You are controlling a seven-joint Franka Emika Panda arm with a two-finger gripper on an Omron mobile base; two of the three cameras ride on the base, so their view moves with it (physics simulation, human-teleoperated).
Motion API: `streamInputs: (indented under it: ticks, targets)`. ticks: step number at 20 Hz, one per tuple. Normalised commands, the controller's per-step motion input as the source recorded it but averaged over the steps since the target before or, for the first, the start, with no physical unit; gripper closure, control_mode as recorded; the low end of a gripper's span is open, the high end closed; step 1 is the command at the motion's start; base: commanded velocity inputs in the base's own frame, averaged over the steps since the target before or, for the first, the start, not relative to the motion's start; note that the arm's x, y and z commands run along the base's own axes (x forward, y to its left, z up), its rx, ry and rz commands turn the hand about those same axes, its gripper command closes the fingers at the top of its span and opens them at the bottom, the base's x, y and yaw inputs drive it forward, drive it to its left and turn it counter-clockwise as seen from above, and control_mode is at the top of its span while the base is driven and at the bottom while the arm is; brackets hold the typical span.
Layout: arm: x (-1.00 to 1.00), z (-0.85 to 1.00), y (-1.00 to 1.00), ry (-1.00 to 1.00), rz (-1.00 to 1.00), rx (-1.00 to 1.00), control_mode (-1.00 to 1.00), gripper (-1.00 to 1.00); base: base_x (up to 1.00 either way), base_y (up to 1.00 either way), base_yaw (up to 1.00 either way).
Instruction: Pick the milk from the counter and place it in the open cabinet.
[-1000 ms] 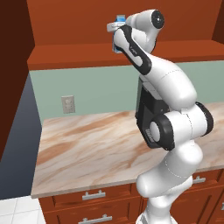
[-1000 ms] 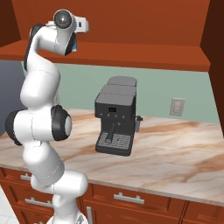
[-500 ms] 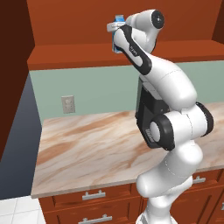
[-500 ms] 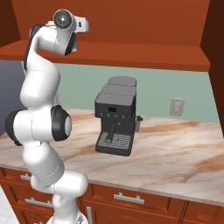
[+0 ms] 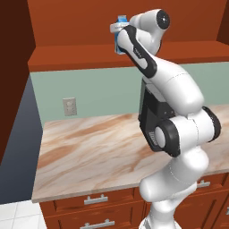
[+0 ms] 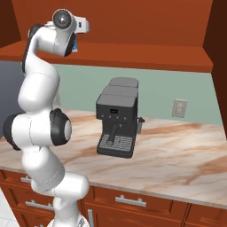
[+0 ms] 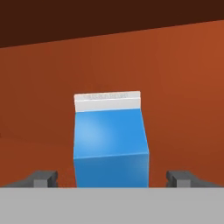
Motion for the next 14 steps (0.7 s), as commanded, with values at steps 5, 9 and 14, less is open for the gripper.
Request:
streamInputs:
  ticks: [5,9,14]
  targets:
    - [-0.2,0.0,0.0,0.0,0.0,0.0,-1.0,-1.0,0.0,0.0,0.0]
    - [-0.22,0.0,0.0,0.0,0.0,0.0,-1.0,-1.0,0.0,0.0,0.0]
    - [-0.41,0.0,-0.02,-0.04,-0.02,0.0,-1.0,-1.0,0.0,0.0,0.0]
